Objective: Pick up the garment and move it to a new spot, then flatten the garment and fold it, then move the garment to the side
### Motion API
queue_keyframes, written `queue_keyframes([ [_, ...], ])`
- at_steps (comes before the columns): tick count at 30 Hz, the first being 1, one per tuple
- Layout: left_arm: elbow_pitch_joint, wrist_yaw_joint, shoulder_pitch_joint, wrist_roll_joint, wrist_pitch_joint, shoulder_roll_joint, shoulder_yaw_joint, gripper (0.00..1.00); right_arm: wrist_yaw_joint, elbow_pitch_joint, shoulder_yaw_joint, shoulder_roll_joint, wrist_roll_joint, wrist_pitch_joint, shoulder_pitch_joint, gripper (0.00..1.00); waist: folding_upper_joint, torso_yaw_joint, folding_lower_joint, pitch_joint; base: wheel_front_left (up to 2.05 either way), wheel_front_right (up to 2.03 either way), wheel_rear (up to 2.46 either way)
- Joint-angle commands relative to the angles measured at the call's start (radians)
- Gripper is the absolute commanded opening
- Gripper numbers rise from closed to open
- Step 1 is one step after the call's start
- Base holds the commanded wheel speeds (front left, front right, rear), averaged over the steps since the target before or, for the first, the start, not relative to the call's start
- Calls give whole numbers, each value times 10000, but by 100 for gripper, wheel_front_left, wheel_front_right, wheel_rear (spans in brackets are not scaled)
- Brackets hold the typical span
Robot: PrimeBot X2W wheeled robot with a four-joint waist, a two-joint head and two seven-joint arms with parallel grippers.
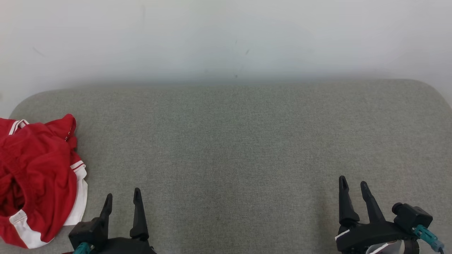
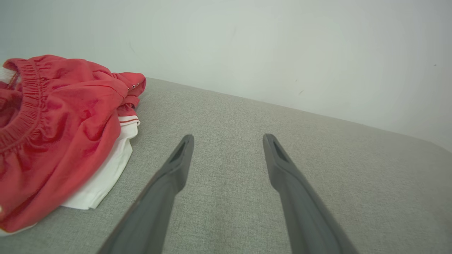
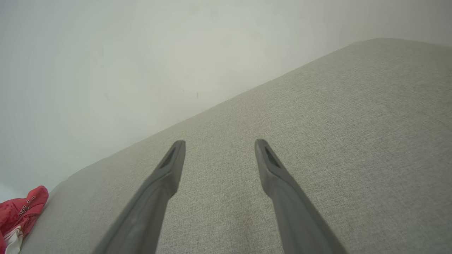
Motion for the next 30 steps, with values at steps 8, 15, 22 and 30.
queue_keyframes([
  [8, 194, 161, 59, 653, -269, 54, -111, 100, -14, 41, 85, -15, -974, -265, -18, 100, 0, 15, -1, -126, 0, 0, 0],
  [15, 266, -21, 10, 1043, -430, -24, -96, 100, -15, 137, 174, -16, -1603, -420, -1, 100, 0, 3, -1, -125, 0, 0, 0],
  [22, 85, -413, 23, 1444, -575, -69, -49, 100, -16, 75, 359, -17, -2064, -562, -64, 100, 0, 10, -1, -6, 0, 0, 0],
  [30, -63, -640, 160, 2092, -732, -186, 187, 100, -17, 33, 455, -17, -2661, -731, -58, 100, 0, 29, -1, 114, 0, 0, 0],
])
